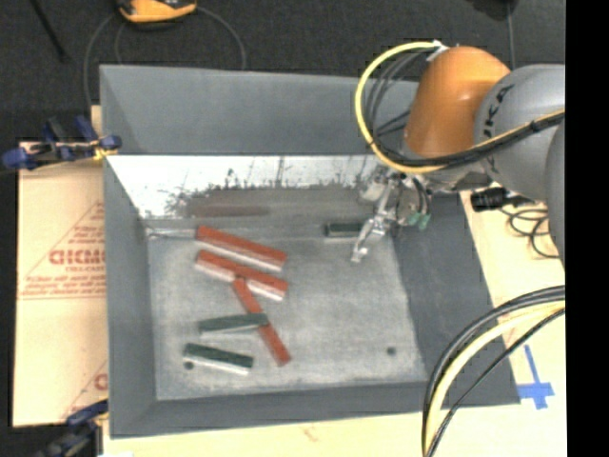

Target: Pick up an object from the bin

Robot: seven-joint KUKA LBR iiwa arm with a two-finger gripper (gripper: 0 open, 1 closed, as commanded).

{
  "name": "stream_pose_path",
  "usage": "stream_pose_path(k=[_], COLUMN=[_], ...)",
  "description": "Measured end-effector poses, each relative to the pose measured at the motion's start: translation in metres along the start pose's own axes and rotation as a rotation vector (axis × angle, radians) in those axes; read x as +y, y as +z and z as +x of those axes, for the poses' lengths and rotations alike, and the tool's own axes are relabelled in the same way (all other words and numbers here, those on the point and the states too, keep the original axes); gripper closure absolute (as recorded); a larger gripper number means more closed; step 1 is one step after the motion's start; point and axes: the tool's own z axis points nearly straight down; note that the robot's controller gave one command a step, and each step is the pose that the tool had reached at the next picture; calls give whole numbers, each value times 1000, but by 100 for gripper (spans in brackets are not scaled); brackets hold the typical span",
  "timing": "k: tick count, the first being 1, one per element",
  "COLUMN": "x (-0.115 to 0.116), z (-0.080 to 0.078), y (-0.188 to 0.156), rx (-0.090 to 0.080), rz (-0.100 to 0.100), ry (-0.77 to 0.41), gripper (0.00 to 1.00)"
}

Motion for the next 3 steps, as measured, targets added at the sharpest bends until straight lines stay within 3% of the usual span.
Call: stream_pose_path(k=[1,2,3], x=[-13,-12,-11], z=[-4,-5,-6], y=[70,69,69], rx=[6,-2,-3], rz=[1,0,0], ry=[-36,-36,-37], gripper=[0,100,100])
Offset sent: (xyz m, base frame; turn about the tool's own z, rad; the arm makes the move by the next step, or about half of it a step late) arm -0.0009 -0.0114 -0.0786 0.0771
